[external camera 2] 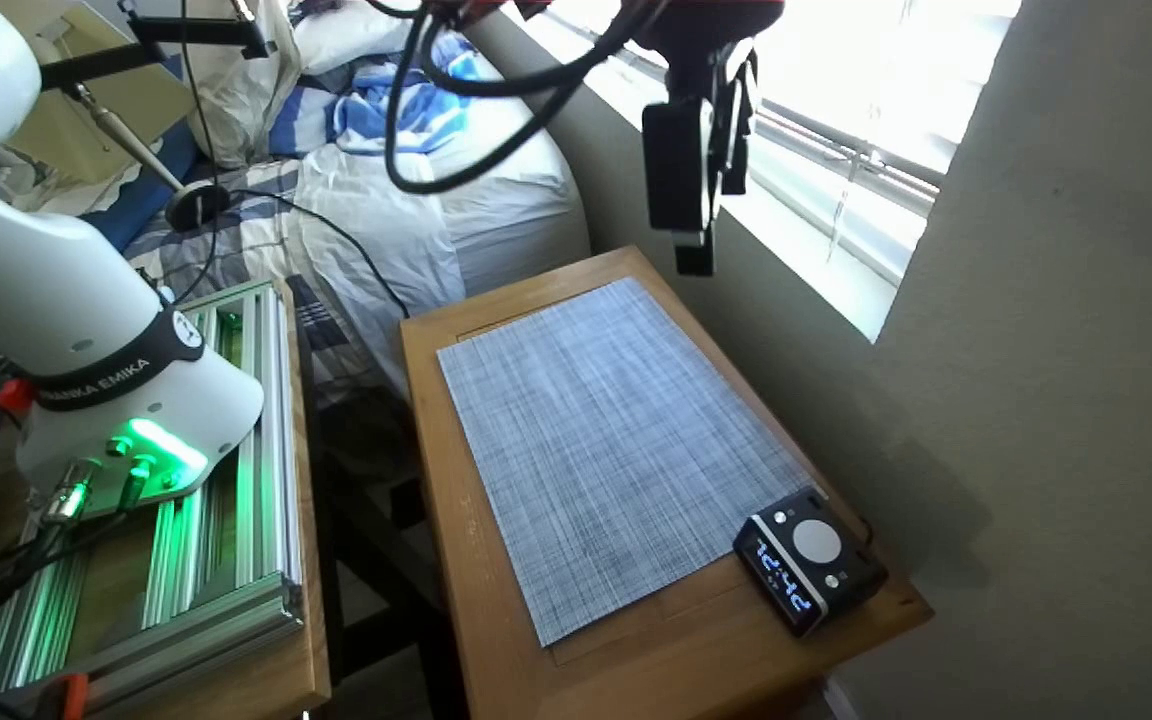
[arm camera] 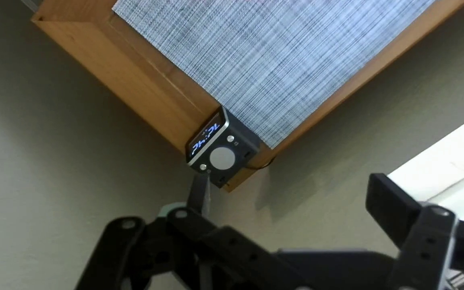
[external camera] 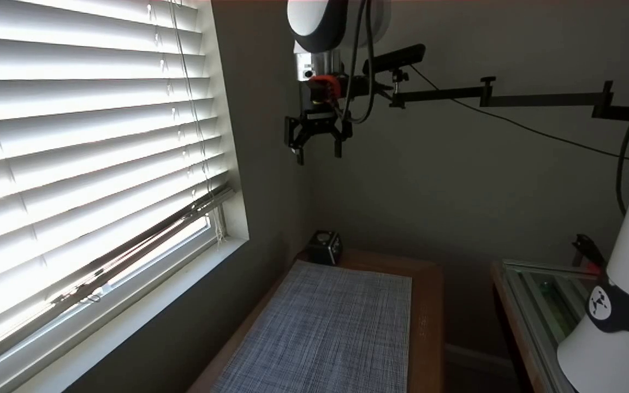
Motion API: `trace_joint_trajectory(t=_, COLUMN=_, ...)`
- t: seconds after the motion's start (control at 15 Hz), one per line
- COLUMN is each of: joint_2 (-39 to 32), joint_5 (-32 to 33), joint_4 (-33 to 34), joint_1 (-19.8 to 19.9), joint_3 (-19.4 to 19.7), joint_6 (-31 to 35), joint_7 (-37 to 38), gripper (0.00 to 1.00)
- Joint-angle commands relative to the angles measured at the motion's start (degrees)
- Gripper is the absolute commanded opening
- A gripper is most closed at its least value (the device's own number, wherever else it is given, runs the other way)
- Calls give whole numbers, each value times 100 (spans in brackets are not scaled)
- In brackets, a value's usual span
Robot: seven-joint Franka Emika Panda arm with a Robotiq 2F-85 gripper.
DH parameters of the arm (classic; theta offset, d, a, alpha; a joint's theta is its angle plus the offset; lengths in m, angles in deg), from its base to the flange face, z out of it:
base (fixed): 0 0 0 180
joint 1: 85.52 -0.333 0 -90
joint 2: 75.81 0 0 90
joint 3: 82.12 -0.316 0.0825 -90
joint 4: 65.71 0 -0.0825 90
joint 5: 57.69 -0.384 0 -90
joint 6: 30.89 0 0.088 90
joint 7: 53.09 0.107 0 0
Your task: Press the right button on the alarm clock
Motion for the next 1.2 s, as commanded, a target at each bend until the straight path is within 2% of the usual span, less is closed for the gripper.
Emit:
trace_joint_trajectory(t=0.0, joint_2=-93, joint_5=-1, joint_4=51, joint_1=-85, joint_3=127, joint_6=15, joint_7=-12, gripper=100)
trace_joint_trajectory(t=0.27, joint_2=-83, joint_5=-1, joint_4=53, joint_1=-119, joint_3=123, joint_6=13, joint_7=-14, gripper=100)
trace_joint_trajectory(t=0.53, joint_2=-778, joint_5=293, joint_4=406, joint_1=-119, joint_3=160, joint_6=47, joint_7=427, gripper=100)
trace_joint_trajectory(t=0.6, joint_2=-966, joint_5=326, joint_4=475, joint_1=-122, joint_3=198, joint_6=47, joint_7=331, gripper=100)
trace_joint_trajectory(t=0.93, joint_2=-1798, joint_5=591, joint_4=778, joint_1=-163, joint_3=509, joint_6=770, joint_7=127, gripper=100)
trace_joint_trajectory(t=1.13, joint_2=-2205, joint_5=445, joint_4=968, joint_1=-236, joint_3=619, joint_6=1115, joint_7=62, gripper=100)
